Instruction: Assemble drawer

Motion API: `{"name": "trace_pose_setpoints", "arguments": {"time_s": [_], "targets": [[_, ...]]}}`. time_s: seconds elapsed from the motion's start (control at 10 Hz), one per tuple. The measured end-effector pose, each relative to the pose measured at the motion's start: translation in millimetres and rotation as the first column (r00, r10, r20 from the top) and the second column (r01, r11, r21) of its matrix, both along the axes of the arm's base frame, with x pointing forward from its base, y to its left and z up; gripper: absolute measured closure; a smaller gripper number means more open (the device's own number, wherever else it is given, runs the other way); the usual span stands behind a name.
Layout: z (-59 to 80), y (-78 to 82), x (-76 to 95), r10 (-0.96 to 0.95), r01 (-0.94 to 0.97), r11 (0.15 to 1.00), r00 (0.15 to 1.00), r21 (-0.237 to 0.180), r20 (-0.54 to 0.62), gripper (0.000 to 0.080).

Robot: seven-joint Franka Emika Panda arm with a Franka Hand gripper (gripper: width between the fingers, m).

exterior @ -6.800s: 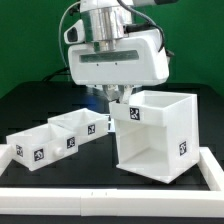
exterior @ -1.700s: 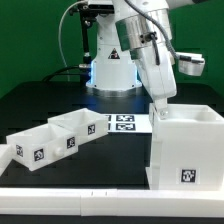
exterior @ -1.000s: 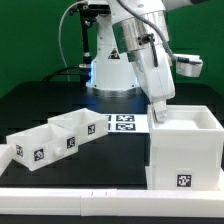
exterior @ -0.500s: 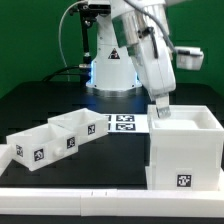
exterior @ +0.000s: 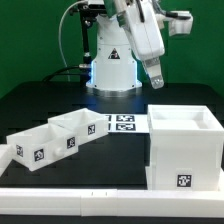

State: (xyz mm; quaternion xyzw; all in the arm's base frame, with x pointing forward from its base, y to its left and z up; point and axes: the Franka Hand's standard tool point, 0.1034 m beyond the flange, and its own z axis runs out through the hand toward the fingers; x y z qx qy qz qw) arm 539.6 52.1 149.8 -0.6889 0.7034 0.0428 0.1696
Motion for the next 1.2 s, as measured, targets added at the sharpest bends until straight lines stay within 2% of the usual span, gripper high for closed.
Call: {"name": "trace_pose_setpoints", "arguments": {"time_s": [0.2, 0.3, 0.4, 0.6, 0.7, 1.2], "targets": [[-1.1, -2.3, -0.3, 0.009, -0.009, 1.000, 1.000, -0.003, 0.002, 0.0151], [-3.6, -17.0, -1.2, 0.077, -0.077, 0.997, 0.997, -0.016, 0.016, 0.0151], [-4.0, -42.0, 0.3, 0.087, -0.087, 0.996, 0.996, -0.015, 0.014, 0.0151], [-7.4, -91.7, 19.3, 0.172, -0.170, 0.984, 0.983, -0.051, 0.055, 0.0151], [-12.3, -97.1, 21.6, 0.177, -0.174, 0.983, 0.982, -0.055, 0.063, 0.0151], [-13.8, -95.6, 21.5, 0.173, -0.171, 0.984, 0.983, -0.051, 0.057, 0.0151]]}}
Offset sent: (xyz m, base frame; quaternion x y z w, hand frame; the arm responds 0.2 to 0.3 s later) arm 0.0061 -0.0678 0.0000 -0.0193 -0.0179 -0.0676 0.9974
